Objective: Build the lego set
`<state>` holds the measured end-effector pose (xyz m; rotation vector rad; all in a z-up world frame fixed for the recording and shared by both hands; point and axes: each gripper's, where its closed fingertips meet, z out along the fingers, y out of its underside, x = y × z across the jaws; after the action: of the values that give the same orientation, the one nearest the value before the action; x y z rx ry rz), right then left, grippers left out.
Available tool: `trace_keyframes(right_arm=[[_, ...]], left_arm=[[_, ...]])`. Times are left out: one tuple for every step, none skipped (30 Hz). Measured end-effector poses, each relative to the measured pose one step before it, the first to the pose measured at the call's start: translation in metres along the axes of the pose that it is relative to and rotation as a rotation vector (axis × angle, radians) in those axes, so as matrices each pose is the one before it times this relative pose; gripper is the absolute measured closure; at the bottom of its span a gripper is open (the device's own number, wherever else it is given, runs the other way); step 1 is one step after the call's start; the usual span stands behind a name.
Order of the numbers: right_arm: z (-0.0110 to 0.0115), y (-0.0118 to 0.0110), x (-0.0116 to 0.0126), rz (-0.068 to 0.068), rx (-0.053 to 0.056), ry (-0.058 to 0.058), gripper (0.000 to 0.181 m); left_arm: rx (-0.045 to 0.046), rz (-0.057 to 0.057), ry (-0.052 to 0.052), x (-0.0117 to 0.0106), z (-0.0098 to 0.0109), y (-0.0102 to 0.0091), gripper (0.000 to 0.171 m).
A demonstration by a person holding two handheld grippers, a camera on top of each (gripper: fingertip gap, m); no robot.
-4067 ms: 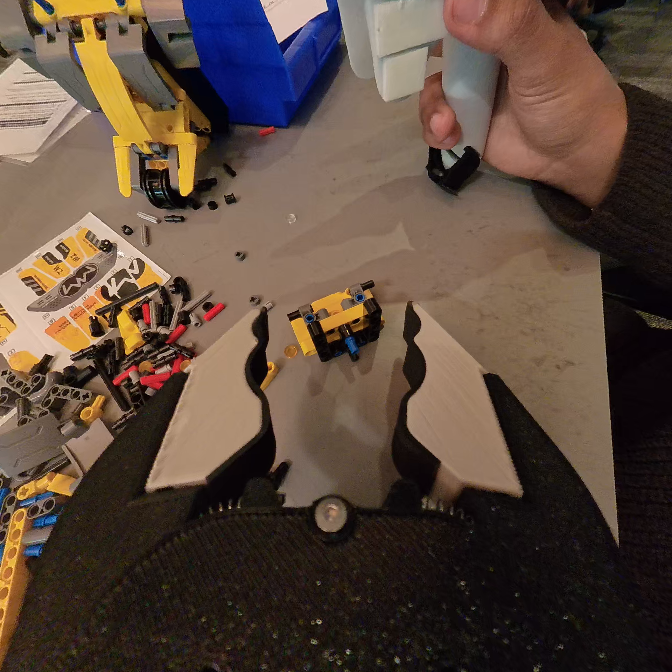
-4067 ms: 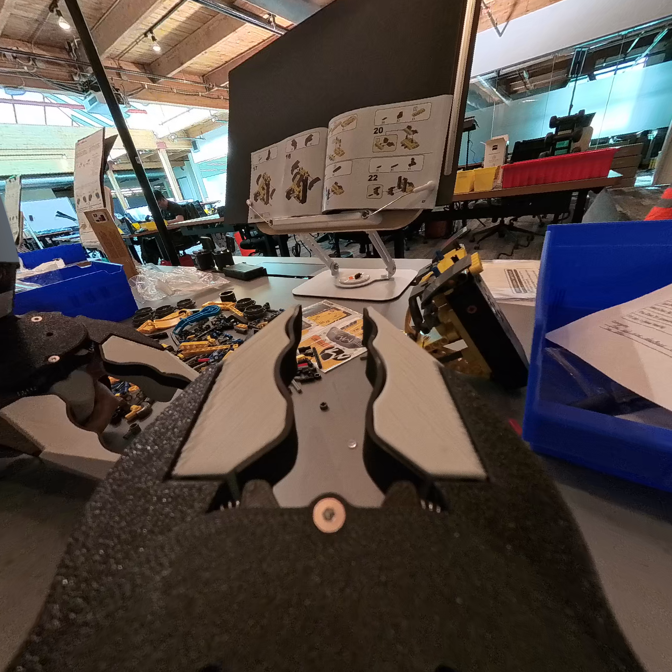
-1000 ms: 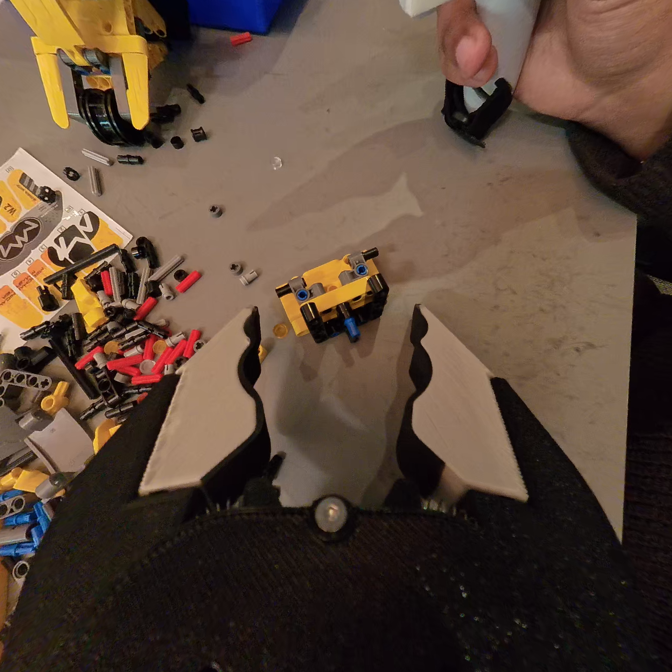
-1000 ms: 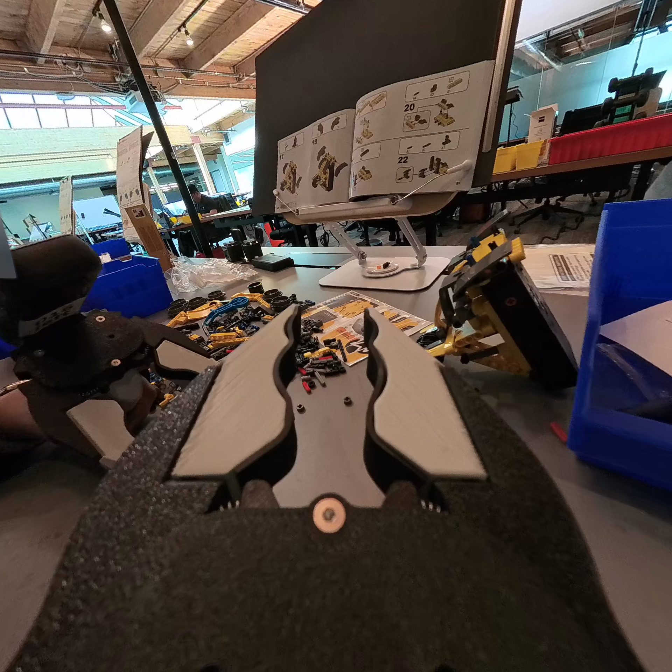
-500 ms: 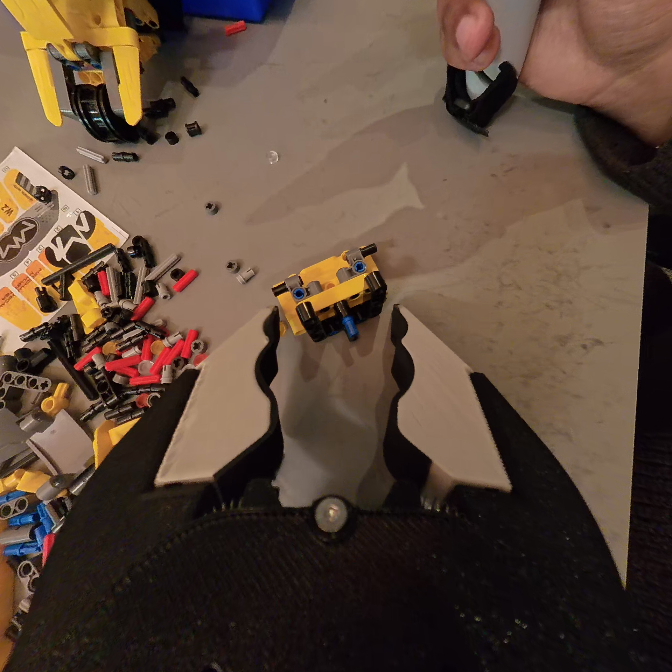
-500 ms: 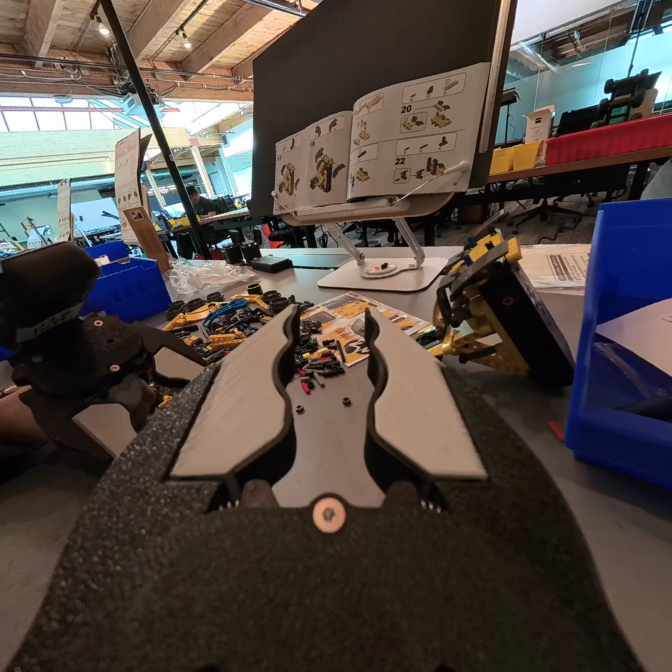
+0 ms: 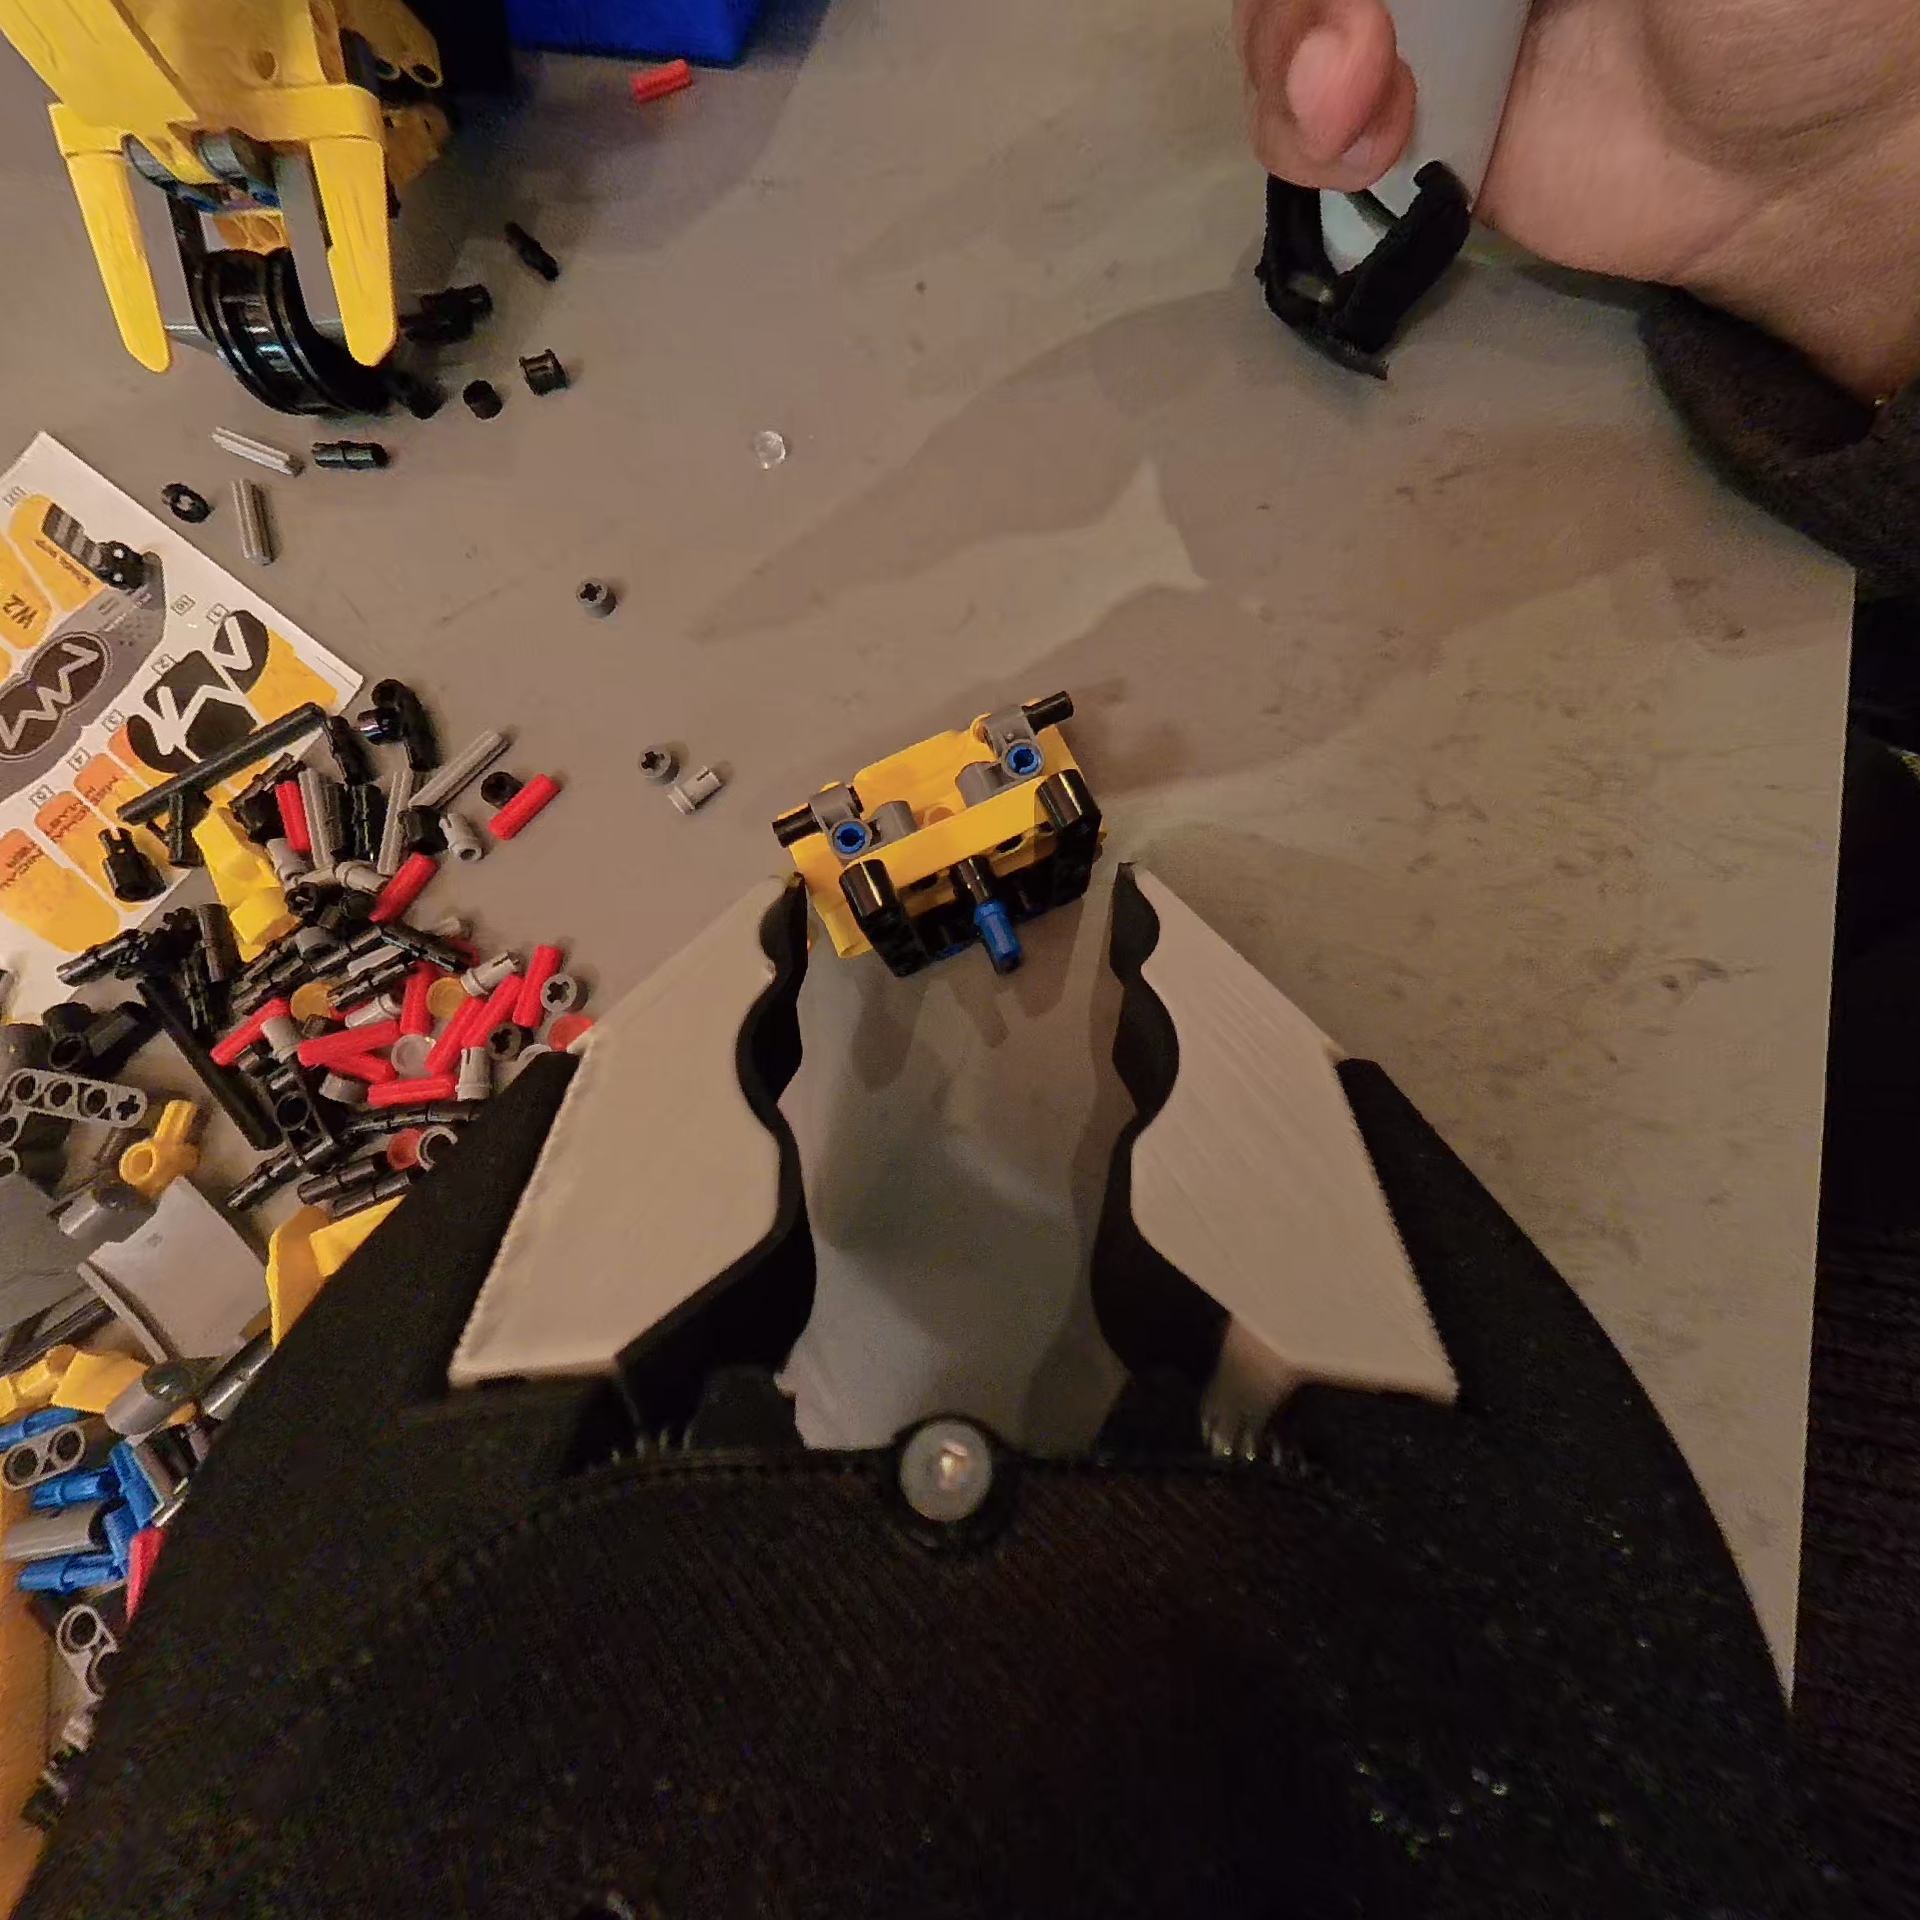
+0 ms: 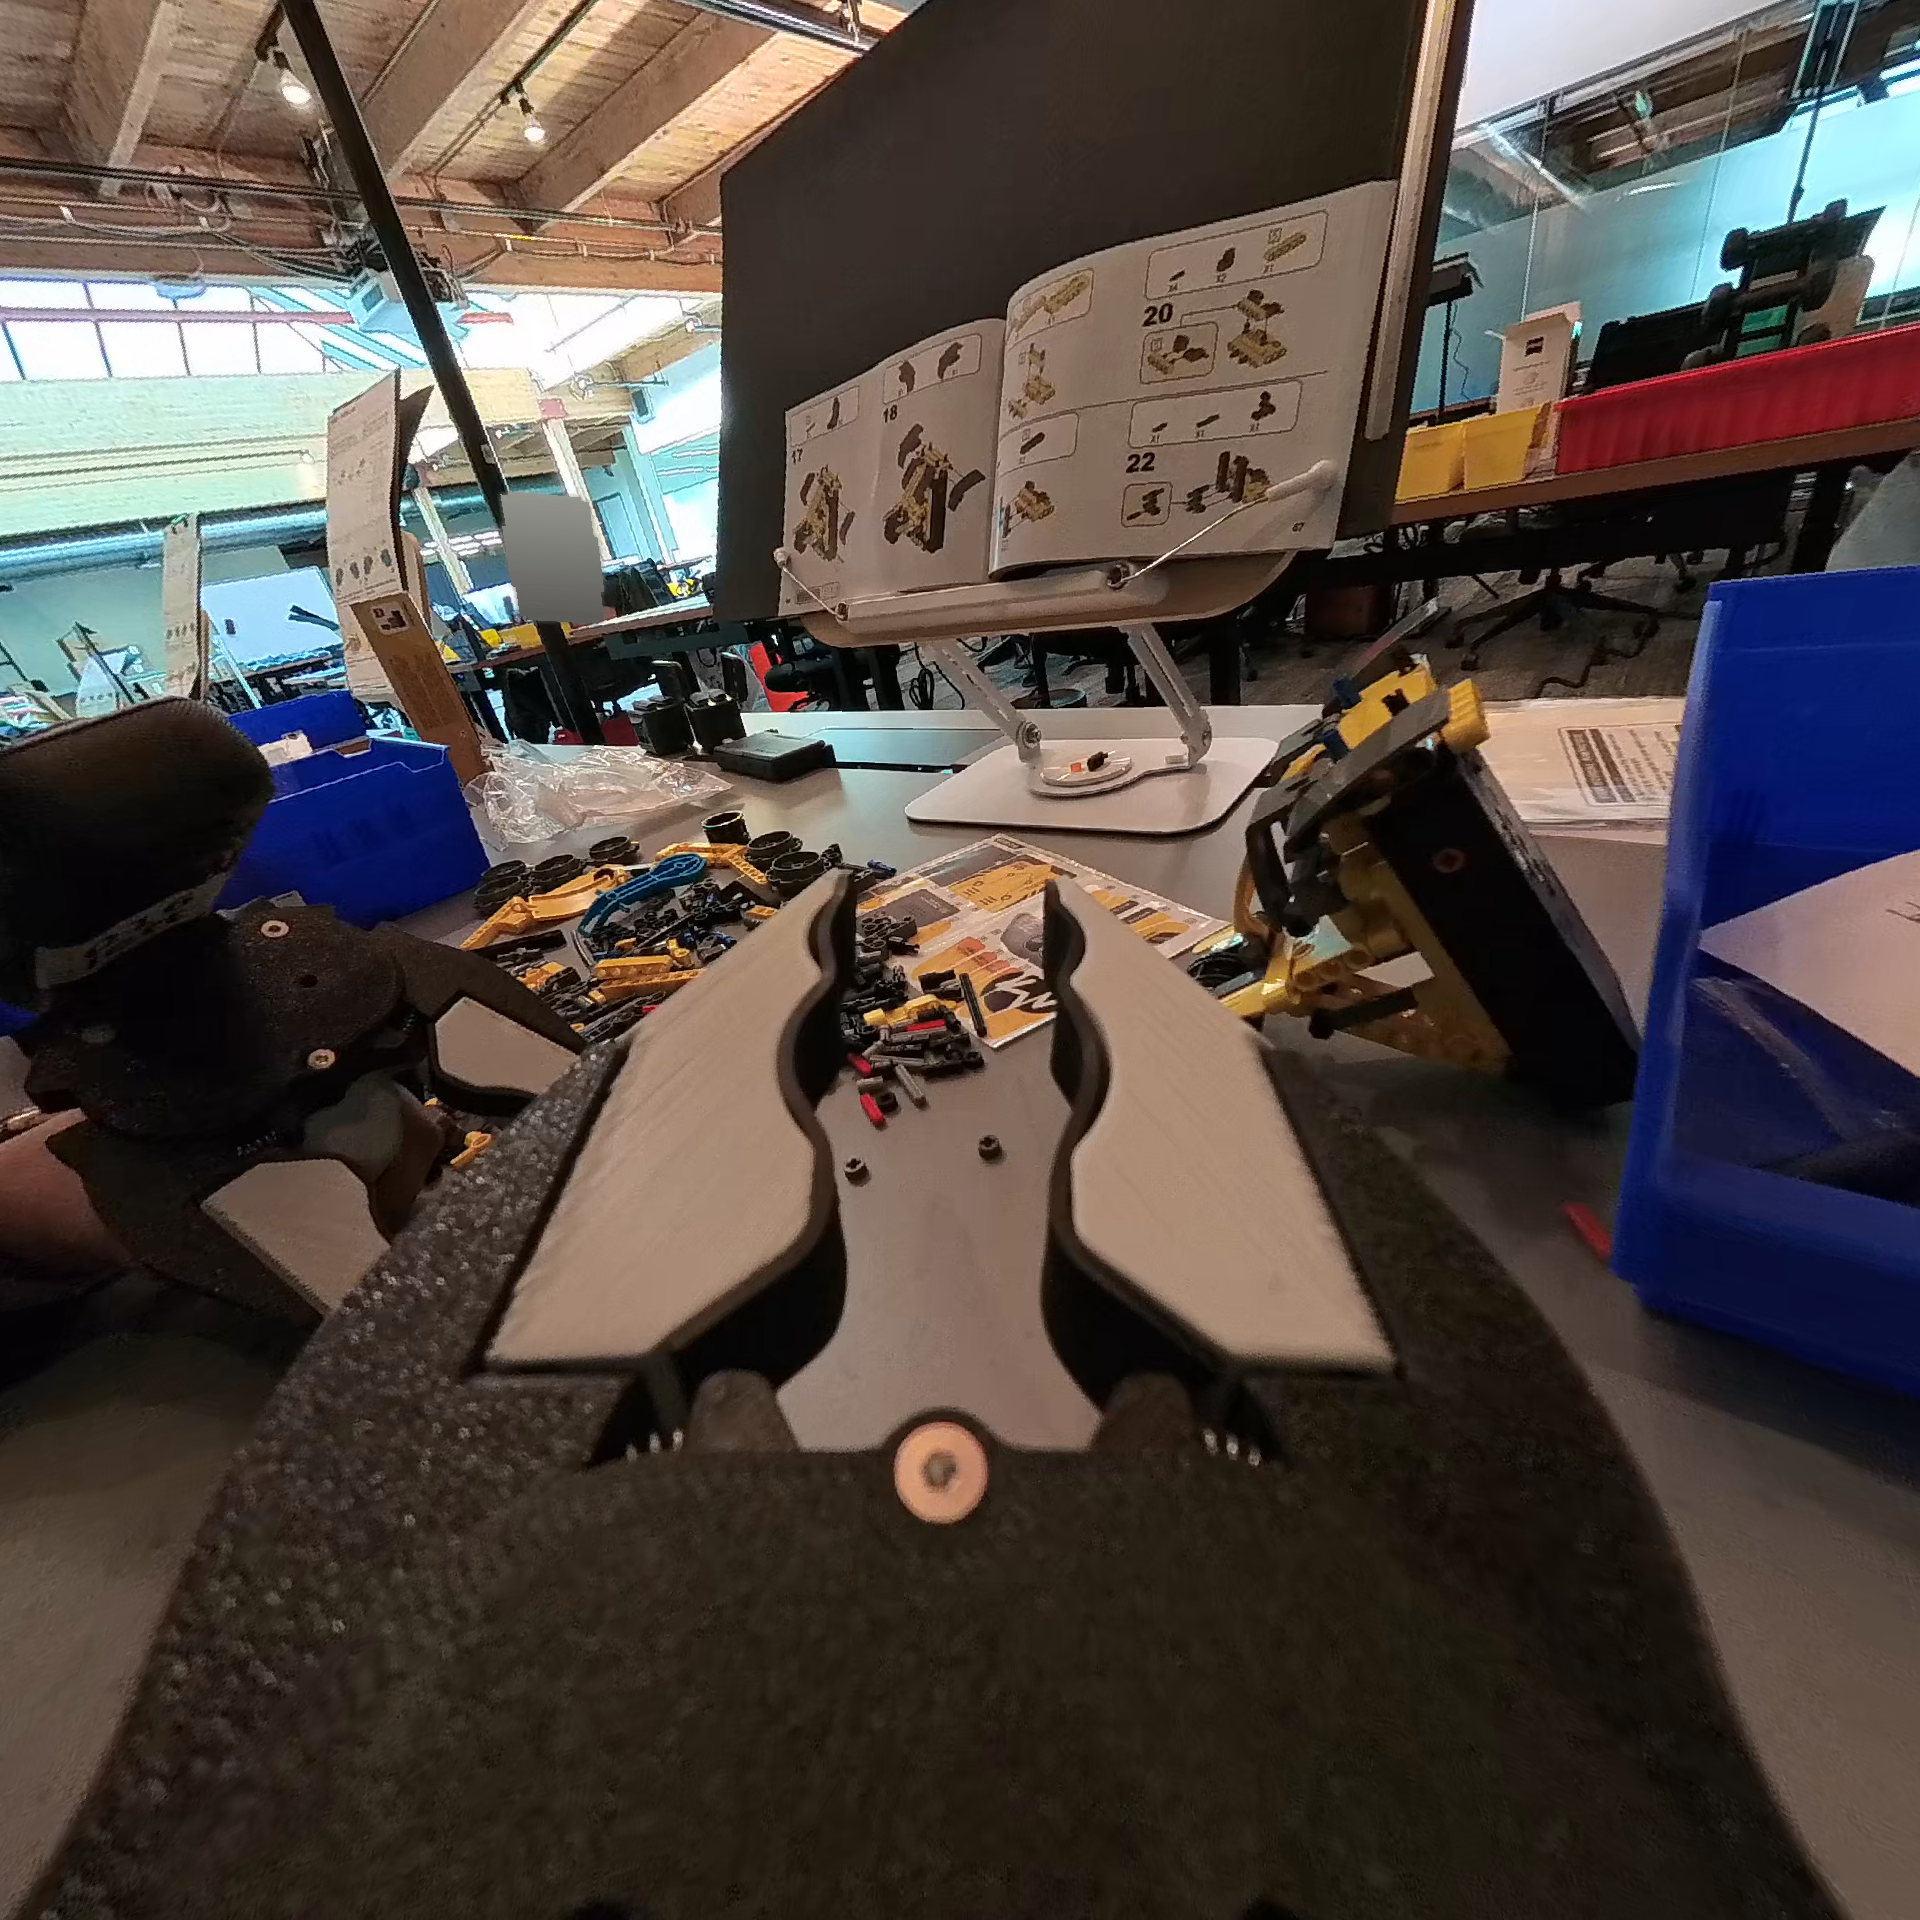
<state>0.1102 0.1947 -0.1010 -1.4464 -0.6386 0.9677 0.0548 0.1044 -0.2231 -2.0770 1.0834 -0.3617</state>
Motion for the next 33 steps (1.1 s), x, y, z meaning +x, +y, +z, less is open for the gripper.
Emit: trace_keyframes(right_arm=[[-0.00012, -0.00004, -0.00002, 0.0001, 0.0003, 0.0002, 0.146], [0.0, 0.00001, 0.00004, -0.0001, -0.0001, 0.0003, 0.146], [0.00007, 0.00004, -0.00004, -0.0002, -0.0002, 0.0, 0.146], [-0.00001, 0.00003, 0.00004, -0.0002, -0.0002, 0.0002, 0.146], [-0.00001, 0.00002, 0.00004, -0.0001, -0.0001, 0.0002, 0.146], [-0.00004, -0.00001, -0.00003, -0.0003, 0.0002, 0.0002, 0.146], [0.00001, -0.00001, 0.00003, 0.0, 0.0001, 0.0002, 0.146], [0.00004, 0.00001, 0.00005, 0.0003, -0.0002, -0.0001, 0.146], [-0.00002, 0.00003, 0.0, 0.0002, -0.0002, 0.0001, 0.146], [0.00004, 0.00001, 0.00008, 0.0001, -0.0002, 0.0001, 0.145], [-0.00005, 0.0, -0.00011, -0.0001, 0.0001, -0.0002, 0.145], [-0.00003, -0.00003, -0.00003, -0.0004, 0.0003, 0.0002, 0.146], [0.0, 0.0, 0.00002, -0.0002, 0.0, 0.0001, 0.146], [0.0, 0.0, -0.00002, 0.0, 0.0, -0.0001, 0.146], [0.0, 0.0, 0.0, 0.0001, 0.0, 0.0, 0.146], [0.0, -0.00001, -0.00001, 0.0, 0.0001, 0.0, 0.146], [-0.00012, -0.00003, -0.00003, -0.0001, 0.0002, 0.0, 0.146], [0.0, 0.00001, 0.0, 0.0, 0.0, 0.0, 0.146], [-0.00001, 0.00001, 0.0, 0.0, -0.0001, 0.0, 0.146], [0.0, 0.0, 0.00004, -0.0001, 0.0, 0.0002, 0.146], [0.00004, 0.00001, 0.00006, 0.0002, -0.0002, -0.0001, 0.145], [-0.00001, 0.00002, -0.00003, 0.0004, -0.0001, 0.0, 0.145], [0.00007, 0.00013, 0.00015, 0.0006, -0.0004, 0.0, 0.145], [0.00012, 0.00021, 0.00006, 0.001, -0.0009, -0.0001, 0.145], [0.00005, 0.00009, 0.0001, 0.0007, -0.0008, -0.0001, 0.145], [0.00005, 0.00009, -0.00005, 0.0003, -0.0006, 0.0002, 0.145], [0.00002, 0.00013, 0.00012, 0.0001, -0.0003, 0.0002, 0.145], [-0.00002, 0.00003, 0.00001, 0.0002, -0.0002, 0.0001, 0.145], [0.00004, 0.0, 0.00007, 0.0004, -0.0001, 0.0001, 0.145], [-0.00008, 0.00005, 0.00006, 0.0003, 0.0002, 0.0001, 0.145], [0.00002, -0.00004, 0.00002, 0.0003, 0.0003, 0.0003, 0.145], [-0.00007, -0.00004, 0.00005, 0.0002, 0.0002, 0.0001, 0.145], [0.0, 0.00001, 0.00001, 0.0002, 0.0, 0.0002, 0.145]], left_arm=[[-0.00012, 0.0002, -0.0004, 0.0, 0.00011, 0.00003, 0.115], [-0.00037, -0.0002, 0.0, -0.00007, 0.00002, 0.00002, 0.115], [-0.00053, -0.0007, 0.0003, -0.00007, 0.00013, 0.00007, 0.115], [-0.00031, -0.0009, 0.0002, -0.00012, 0.00002, 0.00003, 0.115], [-0.00038, -0.0009, 0.0004, -0.00004, 0.00007, -0.00002, 0.115], [-0.00024, -0.0006, 0.0001, -0.00008, 0.00005, 0.00013, 0.115], [-0.00028, -0.0004, 0.0001, -0.00004, 0.00003, 0.0, 0.115], [-0.00032, -0.0006, 0.0003, 0.0, 0.00003, 0.00001, 0.115], [-0.00022, -0.0007, 0.0, -0.00017, 0.00003, 0.00002, 0.114], [-0.00048, -0.0012, 0.0005, 0.0, 0.00013, 0.00007, 0.114], [-0.00046, -0.0013, 0.0004, -0.00015, 0.00006, 0.00001, 0.114], [-0.00026, -0.0008, 0.0, -0.00003, 0.00003, 0.0, 0.114], [-0.00032, -0.0005, 0.0001, -0.00002, 0.00009, 0.00008, 0.114], [-0.0003, -0.0005, 0.0, -0.00004, 0.00003, 0.0, 0.113], [-0.0003, -0.0009, 0.0001, -0.00015, 0.00002, 0.00003, 0.113], [-0.00043, -0.001, 0.0005, -0.00002, 0.00007, -0.00001, 0.113], [-0.00024, -0.0007, 0.0002, -0.00006, -0.00002, 0.00005, 0.113], [-0.00019, -0.0005, 0.0002, -0.00001, 0.0001, 0.00006, 0.113], [-0.00018, -0.0003, 0.0001, -0.00005, 0.00004, -0.00001, 0.113], [-0.00001, 0.0, -0.0001, -0.00002, 0.0, 0.0, 0.113], [-0.00026, 0.0001, -0.0001, 0.00004, 0.00004, -0.00002, 0.113], [-0.0001, 0.0002, -0.0003, -0.00005, -0.00001, 0.00001, 0.113], [-0.00013, 0.0, 0.0001, 0.00002, -0.00001, 0.00002, 0.113], [-0.00031, -0.0006, 0.0005, 0.00004, 0.00009, 0.00008, 0.113], [-0.00025, -0.0007, 0.0005, -0.00003, 0.00008, -0.00004, 0.113], [-0.00029, -0.0007, 0.0005, -0.00002, -0.00003, 0.00006, 0.113], [-0.00013, -0.0003, 0.0001, -0.00004, 0.00004, -0.00002, 0.113], [-0.0001, -0.0002, -0.0001, 0.0, -0.00001, 0.00001, 0.113], [-0.00033, -0.0007, 0.0003, 0.00001, 0.00003, 0.00001, 0.113], [-0.00029, -0.001, 0.0002, -0.00013, 0.00002, 0.00002, 0.113], [-0.00022, -0.0008, 0.0002, -0.00006, -0.00002, 0.00005, 0.112], [-0.00012, -0.0004, 0.0001, -0.00004, 0.00004, -0.00002, 0.112], [-0.00002, 0.0, -0.0003, 0.00002, 0.00005, -0.00005, 0.112]])
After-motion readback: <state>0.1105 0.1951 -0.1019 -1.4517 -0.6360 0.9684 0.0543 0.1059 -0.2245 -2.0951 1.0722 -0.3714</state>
